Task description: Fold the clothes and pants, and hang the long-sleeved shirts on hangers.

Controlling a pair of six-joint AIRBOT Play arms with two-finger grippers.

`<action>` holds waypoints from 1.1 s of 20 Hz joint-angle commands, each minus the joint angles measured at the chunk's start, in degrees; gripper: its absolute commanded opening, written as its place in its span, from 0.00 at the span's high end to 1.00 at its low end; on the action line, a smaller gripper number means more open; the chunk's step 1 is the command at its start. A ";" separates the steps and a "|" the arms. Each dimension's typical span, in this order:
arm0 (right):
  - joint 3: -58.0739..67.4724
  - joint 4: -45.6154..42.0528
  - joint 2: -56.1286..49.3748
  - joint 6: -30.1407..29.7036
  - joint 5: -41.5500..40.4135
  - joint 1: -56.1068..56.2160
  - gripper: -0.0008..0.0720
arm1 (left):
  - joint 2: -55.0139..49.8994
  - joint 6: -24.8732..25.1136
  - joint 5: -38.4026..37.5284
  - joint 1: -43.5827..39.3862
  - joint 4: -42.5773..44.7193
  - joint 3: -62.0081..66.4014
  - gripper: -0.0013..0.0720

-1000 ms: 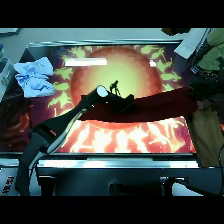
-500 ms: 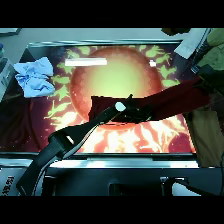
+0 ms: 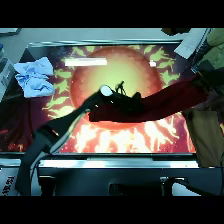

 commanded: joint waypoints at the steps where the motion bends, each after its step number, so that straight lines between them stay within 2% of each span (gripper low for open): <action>1: 0.04 4.66 -0.09 4.98 2.56 3.63 0.94 | 9.33 -0.22 -15.26 9.31 16.44 0.02 0.96; 5: 0.04 1.57 -1.88 12.11 8.70 15.58 0.94 | 20.52 4.50 -29.46 19.61 29.22 0.02 0.96; 8: 0.04 -2.38 -5.25 17.14 14.60 24.90 0.94 | 26.84 7.06 -34.45 26.34 32.59 0.02 0.96; 14: 0.04 -4.48 -14.45 24.15 26.80 36.63 0.94 | 33.14 7.80 -35.98 36.06 32.59 0.02 0.96; 17: 0.04 -4.35 -18.60 26.99 30.01 39.80 0.94 | 33.22 8.09 -36.33 37.79 32.59 -0.07 0.96; 22: 0.04 -3.76 -23.45 28.48 32.85 42.29 0.94 | 33.18 8.24 -35.76 38.16 32.59 -0.13 0.96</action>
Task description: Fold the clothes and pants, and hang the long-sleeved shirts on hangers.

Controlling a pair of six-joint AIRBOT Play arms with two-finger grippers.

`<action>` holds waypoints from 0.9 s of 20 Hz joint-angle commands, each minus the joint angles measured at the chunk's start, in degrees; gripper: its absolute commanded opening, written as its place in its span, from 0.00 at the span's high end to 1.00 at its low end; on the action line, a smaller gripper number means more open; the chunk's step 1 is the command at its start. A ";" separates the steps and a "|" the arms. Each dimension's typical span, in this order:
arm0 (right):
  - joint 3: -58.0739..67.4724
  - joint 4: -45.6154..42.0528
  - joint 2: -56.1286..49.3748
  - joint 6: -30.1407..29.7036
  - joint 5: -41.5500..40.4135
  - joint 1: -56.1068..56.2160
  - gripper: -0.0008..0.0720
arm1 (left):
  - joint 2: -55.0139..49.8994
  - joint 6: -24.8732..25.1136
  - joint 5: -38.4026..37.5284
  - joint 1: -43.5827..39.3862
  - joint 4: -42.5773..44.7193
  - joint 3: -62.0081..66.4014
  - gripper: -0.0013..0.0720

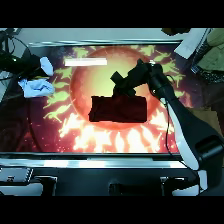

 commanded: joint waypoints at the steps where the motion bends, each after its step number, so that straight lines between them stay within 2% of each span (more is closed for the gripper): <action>1: 0.04 0.44 -3.13 2.10 1.90 1.77 0.94 | 0.22 1.03 0.20 0.63 0.17 -0.02 0.96; 18: 0.04 3.02 -6.38 -1.07 1.38 6.23 0.94 | 0.20 1.42 1.22 0.63 0.20 -0.20 0.96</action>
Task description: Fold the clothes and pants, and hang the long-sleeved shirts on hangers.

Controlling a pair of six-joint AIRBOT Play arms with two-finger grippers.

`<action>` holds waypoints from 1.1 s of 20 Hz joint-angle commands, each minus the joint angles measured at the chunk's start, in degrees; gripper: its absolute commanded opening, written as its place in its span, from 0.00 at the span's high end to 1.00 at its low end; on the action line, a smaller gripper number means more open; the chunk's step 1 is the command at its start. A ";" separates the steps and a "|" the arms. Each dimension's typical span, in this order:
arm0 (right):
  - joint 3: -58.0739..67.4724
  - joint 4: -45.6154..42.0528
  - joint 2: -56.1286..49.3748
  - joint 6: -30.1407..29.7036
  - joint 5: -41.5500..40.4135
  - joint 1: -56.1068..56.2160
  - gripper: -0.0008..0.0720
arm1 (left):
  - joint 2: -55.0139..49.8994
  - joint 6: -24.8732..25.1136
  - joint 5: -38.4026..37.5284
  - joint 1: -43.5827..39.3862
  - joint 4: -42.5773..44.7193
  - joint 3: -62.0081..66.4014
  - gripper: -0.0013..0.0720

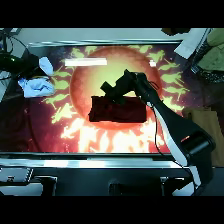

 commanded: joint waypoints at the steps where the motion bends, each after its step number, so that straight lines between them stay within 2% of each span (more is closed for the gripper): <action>1: 0.04 0.63 -1.81 -0.37 2.01 1.14 0.94 | 0.00 0.02 0.15 0.07 0.00 -0.02 0.96; 2: 0.04 1.03 -2.10 -0.37 3.56 1.14 0.90 | 0.00 0.02 0.15 0.07 0.00 -0.02 0.96; 3: 0.04 1.53 -2.14 -0.39 5.62 1.14 0.82 | 0.00 0.02 0.15 0.07 0.00 -0.02 0.96; 5: 0.13 4.85 -1.88 -1.86 7.67 1.11 0.76 | 0.00 0.02 0.15 0.07 0.02 -0.04 0.96; 6: 0.13 6.84 -1.40 -4.72 7.54 1.07 0.55 | 0.00 0.02 0.13 0.07 0.00 -0.22 0.96; 7: 0.13 7.78 -0.57 -7.52 6.56 1.01 0.26 | 0.02 0.00 0.13 0.07 0.02 -0.48 0.96; 8: 0.13 7.80 0.76 -9.90 5.07 0.61 0.07 | 0.02 0.00 0.13 0.07 0.00 -0.74 0.96; 13: 0.13 7.34 9.18 -20.17 -7.74 -6.97 0.08 | -0.11 0.00 0.15 0.09 0.04 -0.83 0.96; 18: -0.22 5.31 13.55 -31.80 -21.05 -27.23 0.08 | -0.11 0.02 0.20 0.09 0.20 -0.83 0.96; 22: -7.43 10.10 12.68 -40.74 -20.63 -40.37 0.08 | -0.11 0.02 0.17 0.09 2.62 -0.83 0.96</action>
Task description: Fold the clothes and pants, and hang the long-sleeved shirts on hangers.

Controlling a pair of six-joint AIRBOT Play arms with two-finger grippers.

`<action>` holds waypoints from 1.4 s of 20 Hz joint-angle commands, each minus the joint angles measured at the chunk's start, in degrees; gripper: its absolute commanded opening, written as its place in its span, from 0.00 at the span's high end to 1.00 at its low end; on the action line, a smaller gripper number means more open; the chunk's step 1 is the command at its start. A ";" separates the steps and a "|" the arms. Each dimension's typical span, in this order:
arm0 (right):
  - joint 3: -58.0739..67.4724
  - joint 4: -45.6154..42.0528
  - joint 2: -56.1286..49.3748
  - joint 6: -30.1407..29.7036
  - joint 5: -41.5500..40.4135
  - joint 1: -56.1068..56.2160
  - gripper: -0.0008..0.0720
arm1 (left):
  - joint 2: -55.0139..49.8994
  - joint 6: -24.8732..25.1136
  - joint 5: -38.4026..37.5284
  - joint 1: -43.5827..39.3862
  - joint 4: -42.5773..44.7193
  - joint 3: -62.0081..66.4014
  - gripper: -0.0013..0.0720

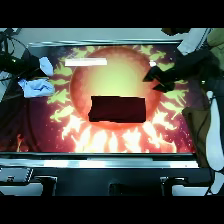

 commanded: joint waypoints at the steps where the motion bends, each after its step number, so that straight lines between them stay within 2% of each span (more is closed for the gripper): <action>1: -6.60 5.79 -0.87 -10.60 -2.43 -10.78 0.08 | -0.04 0.02 0.02 0.04 1.99 -0.02 0.96; 3: -11.30 8.96 -3.34 -15.15 -1.81 -12.28 0.08 | -0.04 0.04 0.02 0.02 2.01 -0.02 0.96; 8: -17.88 13.33 -11.52 -22.01 -0.13 -10.10 0.09 | -0.02 -0.02 -0.11 0.00 1.97 -0.02 0.96; 11: -18.05 15.37 -14.95 -23.23 2.62 -7.98 0.11 | -0.04 -0.02 -0.07 0.02 1.97 -0.02 0.96; 12: -18.05 15.45 -15.54 -23.28 3.61 -7.37 0.18 | -0.04 -0.02 -0.04 0.00 1.99 -0.02 0.96; 15: -18.05 15.41 -16.55 -23.15 6.93 -5.38 0.26 | -0.11 0.00 -0.02 0.02 1.99 -0.02 0.96; 17: -18.05 15.47 -16.57 -22.99 8.31 -3.72 0.28 | -0.15 0.00 -0.02 0.00 1.99 -0.02 0.96; 19: -18.05 15.41 -16.57 -22.97 9.11 -1.90 0.39 | -0.17 0.00 -0.02 0.02 1.99 -0.02 0.96; 20: -18.03 15.45 -16.52 -22.60 9.16 -1.44 0.58 | -0.20 0.00 -0.02 0.02 1.99 -0.02 0.96; 21: -17.94 15.52 -16.39 -21.59 9.05 -1.18 0.89 | -0.20 0.00 -0.02 0.02 1.99 -0.02 0.96; 22: -17.92 15.69 -15.72 -21.22 9.14 -1.29 0.94 | -0.20 0.02 -0.04 0.02 1.99 -0.02 0.96; 24: -16.68 15.76 -13.42 -20.92 9.31 -1.84 0.94 | -0.20 0.02 -0.04 0.02 1.99 -0.02 0.96; 28: -9.55 14.05 -9.77 -12.07 9.77 -5.79 0.94 | -0.20 0.02 -0.07 0.02 1.99 -0.02 0.96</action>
